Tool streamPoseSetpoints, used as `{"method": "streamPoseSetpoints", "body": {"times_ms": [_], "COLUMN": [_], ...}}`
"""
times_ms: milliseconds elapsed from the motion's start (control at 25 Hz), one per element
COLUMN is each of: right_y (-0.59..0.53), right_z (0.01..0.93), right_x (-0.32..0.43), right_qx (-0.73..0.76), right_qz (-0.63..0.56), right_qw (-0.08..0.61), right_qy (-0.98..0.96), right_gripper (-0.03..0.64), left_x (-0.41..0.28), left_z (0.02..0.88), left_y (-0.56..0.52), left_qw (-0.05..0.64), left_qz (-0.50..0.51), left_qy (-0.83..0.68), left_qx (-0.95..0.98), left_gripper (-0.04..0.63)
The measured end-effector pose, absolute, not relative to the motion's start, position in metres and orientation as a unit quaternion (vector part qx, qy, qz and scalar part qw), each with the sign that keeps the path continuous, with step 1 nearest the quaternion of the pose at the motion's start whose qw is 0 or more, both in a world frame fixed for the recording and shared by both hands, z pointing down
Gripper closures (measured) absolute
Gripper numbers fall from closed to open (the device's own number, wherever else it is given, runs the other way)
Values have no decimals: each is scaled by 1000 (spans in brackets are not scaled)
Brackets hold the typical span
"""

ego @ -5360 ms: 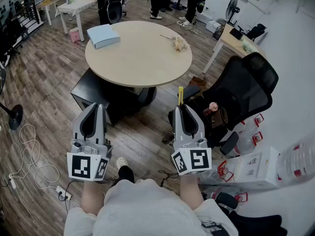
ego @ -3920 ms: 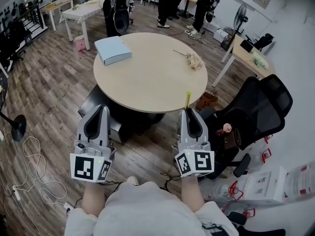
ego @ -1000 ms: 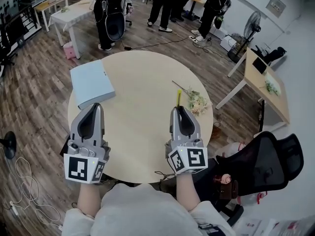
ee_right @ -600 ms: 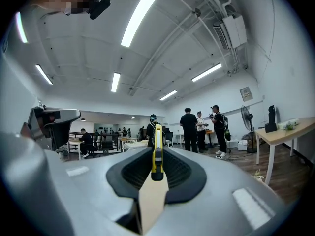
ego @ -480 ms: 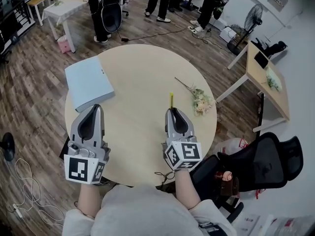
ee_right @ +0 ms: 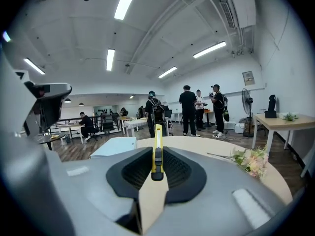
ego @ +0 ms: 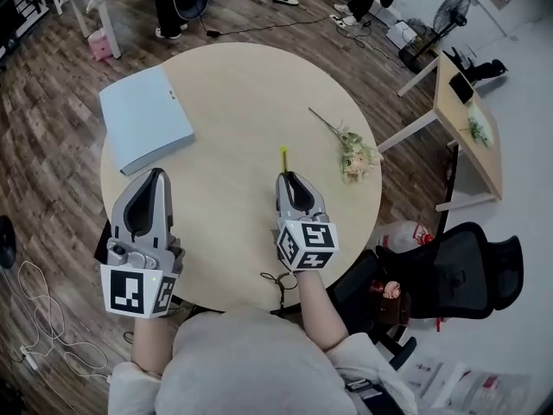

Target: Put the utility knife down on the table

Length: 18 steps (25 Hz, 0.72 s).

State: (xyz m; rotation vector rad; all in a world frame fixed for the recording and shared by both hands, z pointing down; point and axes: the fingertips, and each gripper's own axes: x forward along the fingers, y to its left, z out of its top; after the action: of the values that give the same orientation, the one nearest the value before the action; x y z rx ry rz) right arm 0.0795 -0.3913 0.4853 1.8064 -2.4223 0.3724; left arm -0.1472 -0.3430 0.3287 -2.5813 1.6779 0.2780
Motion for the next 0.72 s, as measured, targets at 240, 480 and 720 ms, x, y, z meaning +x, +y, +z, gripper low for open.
{"method": "streamPoseSetpoints", "body": {"times_ms": [240, 480, 720], "right_y": [-409, -419, -425], "right_z": [526, 569, 605], "right_x": [64, 56, 48], "right_qx": [587, 579, 573], "right_qz": [152, 175, 204], "right_qw": [89, 133, 167], "right_qy": [-790, -785, -776], "right_gripper": [543, 543, 543], "left_x": [-163, -175, -184], "left_z": [342, 355, 363], "left_y": [-354, -360, -366], "left_qw": [10, -2, -11], "left_qz": [83, 78, 73], "left_qy": [549, 557, 563], "left_qx": [-832, -827, -823], "left_gripper": [588, 588, 588]}}
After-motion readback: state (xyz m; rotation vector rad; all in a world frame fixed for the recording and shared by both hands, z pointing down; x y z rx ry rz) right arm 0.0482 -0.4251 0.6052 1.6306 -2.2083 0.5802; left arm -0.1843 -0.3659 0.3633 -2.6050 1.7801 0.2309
